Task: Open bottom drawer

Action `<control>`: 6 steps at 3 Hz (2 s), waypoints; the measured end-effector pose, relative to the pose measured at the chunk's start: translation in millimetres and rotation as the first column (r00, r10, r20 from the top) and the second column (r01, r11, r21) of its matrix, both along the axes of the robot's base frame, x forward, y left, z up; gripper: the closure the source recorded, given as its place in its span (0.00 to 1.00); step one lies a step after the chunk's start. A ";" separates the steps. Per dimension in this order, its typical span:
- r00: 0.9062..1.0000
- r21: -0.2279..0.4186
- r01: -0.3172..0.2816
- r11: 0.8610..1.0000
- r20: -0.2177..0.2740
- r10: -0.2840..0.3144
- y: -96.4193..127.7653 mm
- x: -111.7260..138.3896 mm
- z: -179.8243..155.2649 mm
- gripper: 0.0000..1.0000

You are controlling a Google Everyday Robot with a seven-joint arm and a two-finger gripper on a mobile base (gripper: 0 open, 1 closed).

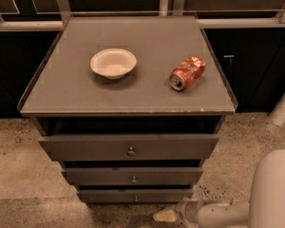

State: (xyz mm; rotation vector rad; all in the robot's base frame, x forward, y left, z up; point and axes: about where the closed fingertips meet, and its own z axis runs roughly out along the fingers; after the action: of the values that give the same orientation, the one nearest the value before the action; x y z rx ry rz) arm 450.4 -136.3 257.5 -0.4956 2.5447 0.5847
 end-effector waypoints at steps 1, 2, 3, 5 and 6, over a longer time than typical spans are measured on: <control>0.994 -0.015 0.085 0.996 0.071 -0.084 -36.0 -17.4 -17.8 0.00; 0.982 0.000 0.119 0.993 0.148 -0.118 -43.3 -5.2 -9.3 0.00; 0.988 0.031 0.116 0.993 0.099 -0.119 -36.1 -0.1 -18.9 0.00; 0.988 0.045 0.013 0.999 0.156 -0.020 -27.8 42.4 -15.1 0.00; 0.970 0.005 -0.050 0.999 0.240 0.048 -43.5 71.1 -1.3 0.00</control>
Offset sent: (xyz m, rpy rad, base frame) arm -0.0136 -0.0316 -0.0148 -0.0245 -0.0509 -0.0634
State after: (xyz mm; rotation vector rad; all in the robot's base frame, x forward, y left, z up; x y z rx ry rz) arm 521.5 -179.8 256.2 -0.5896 2.3043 0.5221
